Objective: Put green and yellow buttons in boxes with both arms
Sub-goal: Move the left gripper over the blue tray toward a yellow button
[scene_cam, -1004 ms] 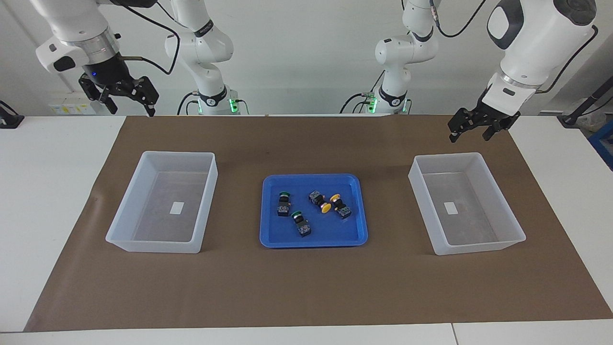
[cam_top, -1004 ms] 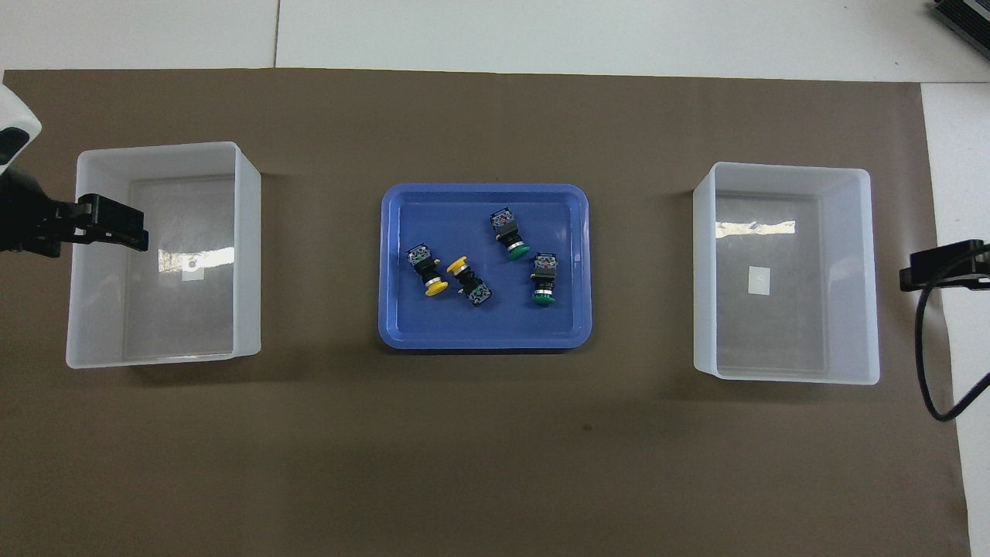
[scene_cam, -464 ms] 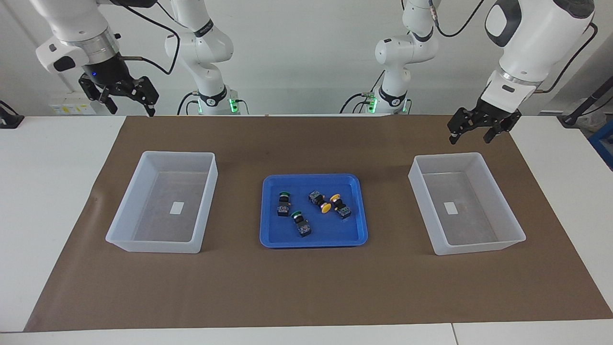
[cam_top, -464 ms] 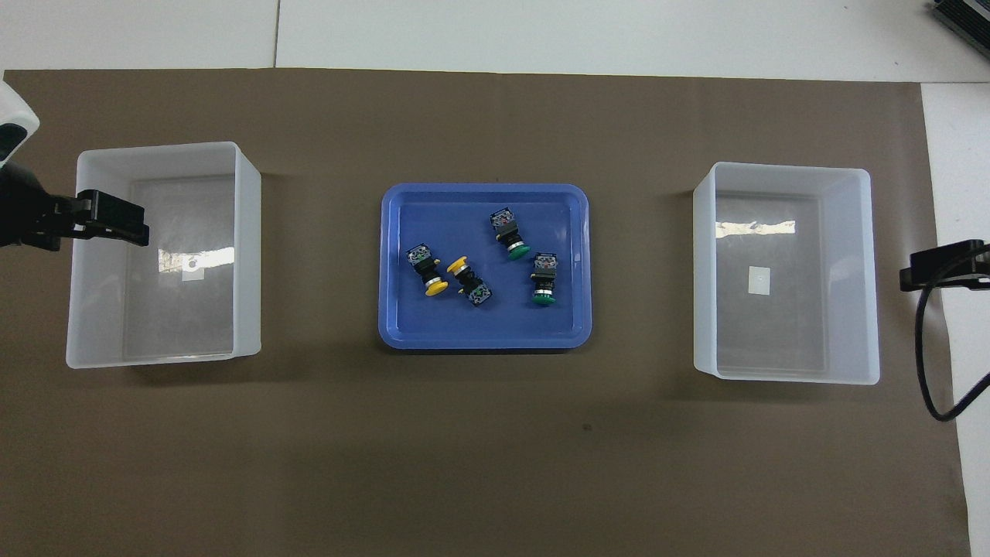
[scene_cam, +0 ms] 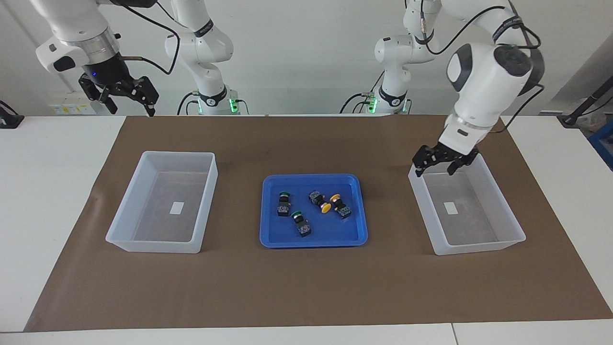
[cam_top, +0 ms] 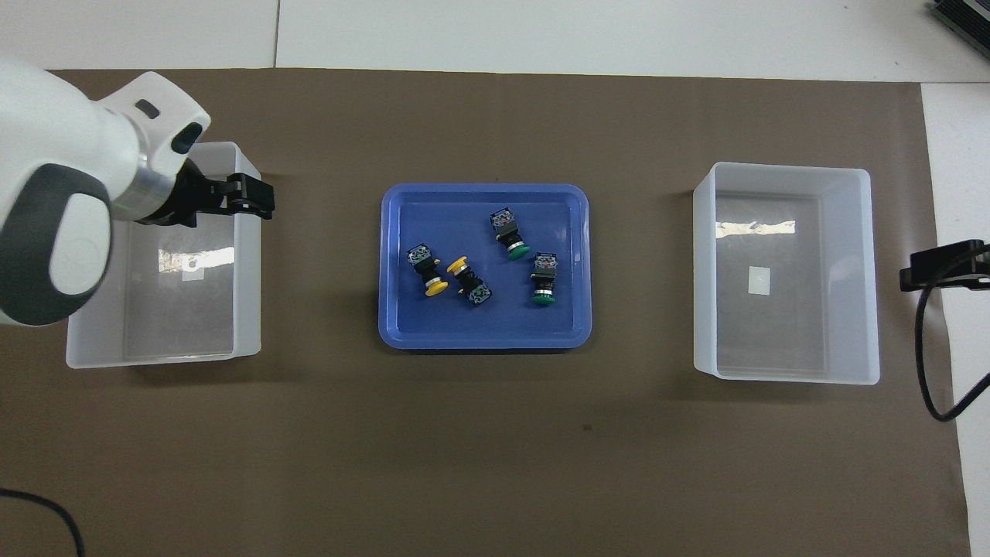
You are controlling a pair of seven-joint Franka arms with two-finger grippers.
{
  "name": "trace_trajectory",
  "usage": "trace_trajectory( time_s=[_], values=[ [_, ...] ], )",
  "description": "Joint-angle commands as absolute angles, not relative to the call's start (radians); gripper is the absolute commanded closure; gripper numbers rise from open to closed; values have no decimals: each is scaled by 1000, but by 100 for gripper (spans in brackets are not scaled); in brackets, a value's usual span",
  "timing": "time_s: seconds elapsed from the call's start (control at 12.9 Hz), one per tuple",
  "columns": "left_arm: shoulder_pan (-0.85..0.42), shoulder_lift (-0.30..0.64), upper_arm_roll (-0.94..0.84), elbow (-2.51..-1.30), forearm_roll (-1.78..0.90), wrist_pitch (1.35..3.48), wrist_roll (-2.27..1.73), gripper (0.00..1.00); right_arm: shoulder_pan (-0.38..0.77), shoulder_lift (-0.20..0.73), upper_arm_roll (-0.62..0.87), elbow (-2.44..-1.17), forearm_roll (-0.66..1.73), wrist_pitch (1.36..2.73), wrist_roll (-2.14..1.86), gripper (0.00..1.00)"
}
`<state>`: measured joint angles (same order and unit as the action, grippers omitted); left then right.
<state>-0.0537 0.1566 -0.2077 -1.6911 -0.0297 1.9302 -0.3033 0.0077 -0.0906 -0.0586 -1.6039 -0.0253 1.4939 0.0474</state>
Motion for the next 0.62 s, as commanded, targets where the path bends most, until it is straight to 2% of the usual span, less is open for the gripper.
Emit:
trace_trajectory(
  time_s=[0.0, 0.15, 0.39, 0.54],
  values=[
    [-135, 141, -196, -1819, -37, 2104, -469, 0, 5, -106, -52, -1615, -28, 1493, 57, 0],
    [-199, 167, -193, -1893, -55, 2250, -605, 0, 5, -106, -52, -1615, -28, 1493, 57, 0],
    [-291, 314, -192, -1896, -55, 2394, -837, 0, 5, -106, -52, -1615, -28, 1493, 57, 0],
    [-316, 368, -190, -1899, -52, 2462, -938, 0, 5, -106, -52, -1615, -28, 1493, 57, 0]
  ],
)
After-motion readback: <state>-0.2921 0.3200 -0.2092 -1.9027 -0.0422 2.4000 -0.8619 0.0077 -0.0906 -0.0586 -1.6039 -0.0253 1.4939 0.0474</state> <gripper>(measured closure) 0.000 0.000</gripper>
